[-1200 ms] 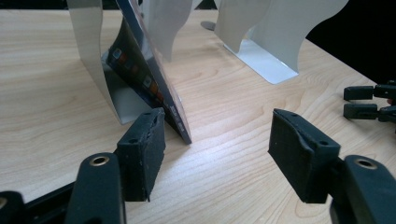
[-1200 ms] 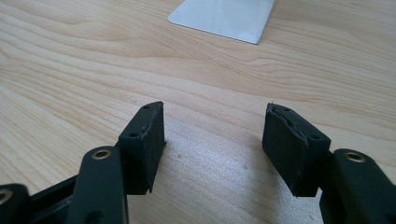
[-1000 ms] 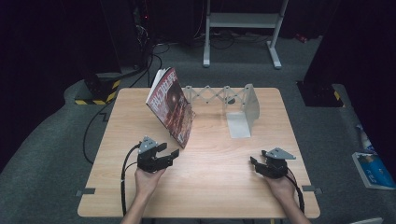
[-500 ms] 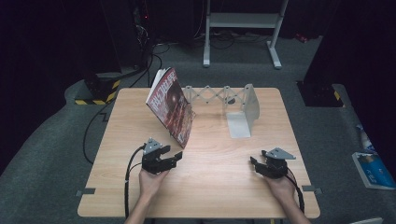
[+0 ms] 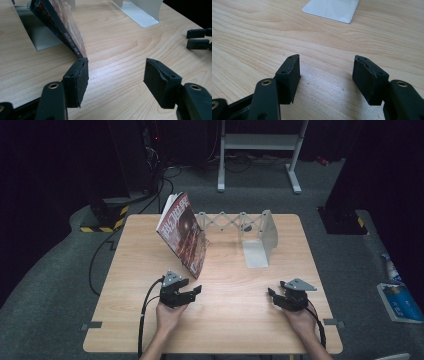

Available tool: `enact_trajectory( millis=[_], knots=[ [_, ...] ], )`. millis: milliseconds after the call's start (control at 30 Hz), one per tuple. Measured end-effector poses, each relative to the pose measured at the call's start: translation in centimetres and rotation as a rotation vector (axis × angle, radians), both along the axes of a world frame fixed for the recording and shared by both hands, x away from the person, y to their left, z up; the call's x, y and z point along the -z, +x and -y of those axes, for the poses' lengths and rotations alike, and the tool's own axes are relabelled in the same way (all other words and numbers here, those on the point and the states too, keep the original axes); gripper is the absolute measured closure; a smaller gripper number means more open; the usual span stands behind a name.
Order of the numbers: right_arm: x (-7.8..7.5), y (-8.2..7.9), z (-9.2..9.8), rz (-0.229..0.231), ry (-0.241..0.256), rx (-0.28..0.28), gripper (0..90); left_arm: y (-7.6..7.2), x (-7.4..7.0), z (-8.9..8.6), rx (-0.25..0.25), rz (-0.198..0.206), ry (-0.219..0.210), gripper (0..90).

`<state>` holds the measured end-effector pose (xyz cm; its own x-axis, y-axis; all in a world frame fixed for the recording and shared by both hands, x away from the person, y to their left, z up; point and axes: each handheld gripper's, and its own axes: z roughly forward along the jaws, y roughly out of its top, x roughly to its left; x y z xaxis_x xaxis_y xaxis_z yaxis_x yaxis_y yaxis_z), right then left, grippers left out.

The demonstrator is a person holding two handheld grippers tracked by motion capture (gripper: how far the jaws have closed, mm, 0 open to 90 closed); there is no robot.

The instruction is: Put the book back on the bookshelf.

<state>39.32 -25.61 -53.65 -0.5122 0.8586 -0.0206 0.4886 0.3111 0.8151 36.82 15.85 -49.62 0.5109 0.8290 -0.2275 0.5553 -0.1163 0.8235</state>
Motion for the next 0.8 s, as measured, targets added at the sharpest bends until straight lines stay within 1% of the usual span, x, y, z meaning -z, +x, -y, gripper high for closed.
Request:
enact_trajectory(
  millis=[100,233,500,533,800],
  knots=[
    [0.0,0.0,0.0,0.000,0.000,0.000,39.2,0.1,0.3,0.2,-0.002,-0.009,0.003,36.6],
    [0.0,0.0,0.0,-0.001,0.000,0.001,39.1,0.3,0.7,0.5,-0.002,-0.012,0.019,36.9],
    [0.0,0.0,0.0,-0.001,0.001,0.000,39.2,0.7,1.4,1.2,0.002,-0.023,0.057,37.2],
    [0.0,0.0,0.0,-0.001,0.000,0.001,39.1,0.7,1.4,1.3,0.002,-0.024,0.055,37.2],
    [0.0,0.0,0.0,0.001,-0.001,0.000,39.1,1.1,2.0,1.8,-0.001,-0.026,0.098,37.5]
  ],
)
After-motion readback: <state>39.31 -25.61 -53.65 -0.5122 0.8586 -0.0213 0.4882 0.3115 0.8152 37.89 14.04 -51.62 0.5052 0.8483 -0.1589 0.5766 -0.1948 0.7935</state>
